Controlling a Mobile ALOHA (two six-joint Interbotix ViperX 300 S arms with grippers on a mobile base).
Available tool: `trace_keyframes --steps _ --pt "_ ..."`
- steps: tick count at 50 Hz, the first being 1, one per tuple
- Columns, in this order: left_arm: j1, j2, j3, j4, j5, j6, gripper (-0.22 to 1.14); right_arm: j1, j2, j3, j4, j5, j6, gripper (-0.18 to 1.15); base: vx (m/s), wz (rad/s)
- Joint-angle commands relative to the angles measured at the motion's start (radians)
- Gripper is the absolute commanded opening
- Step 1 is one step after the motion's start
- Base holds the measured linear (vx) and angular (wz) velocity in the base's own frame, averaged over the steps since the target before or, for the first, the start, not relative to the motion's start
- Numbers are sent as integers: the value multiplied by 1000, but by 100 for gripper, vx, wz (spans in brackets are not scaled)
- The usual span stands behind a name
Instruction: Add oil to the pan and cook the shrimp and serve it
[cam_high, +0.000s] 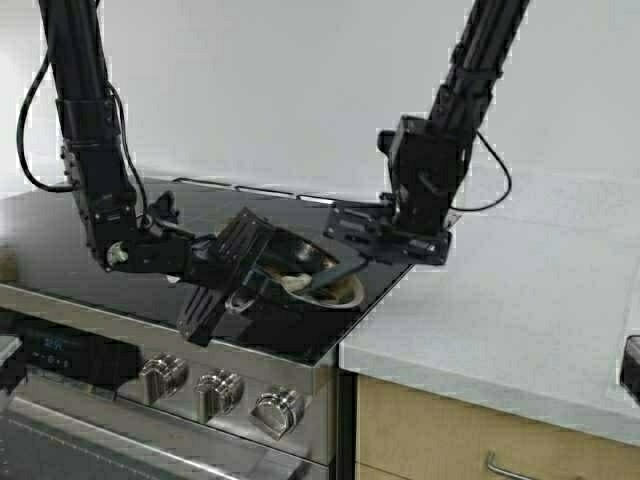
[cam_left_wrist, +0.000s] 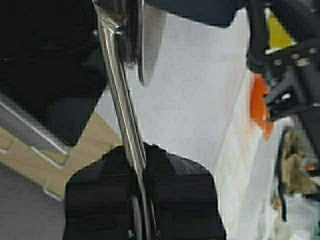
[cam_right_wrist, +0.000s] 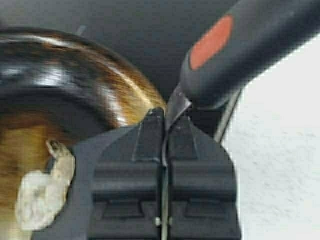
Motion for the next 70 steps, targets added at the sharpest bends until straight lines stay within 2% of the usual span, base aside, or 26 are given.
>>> trace_keyframes --steps 1,20,44,59,70 --pt "-17 -32 -29 12 -20 18 4 28 -66 -15 -8 9 -11 9 0 0" --pt "-15 -31 -31 11 -21 17 4 28 -133 -51 -8 97 -54 9 0 0" --pt "-17 -31 -31 12 -25 -5 4 28 -160 -104 -8 135 -86 9 0 0" --pt "-15 -31 -31 12 -25 -5 4 20 -160 -140 -5 183 -193 9 0 0" --pt "-15 -31 -31 12 -25 -5 4 8 -169 -169 -5 216 -209 9 0 0"
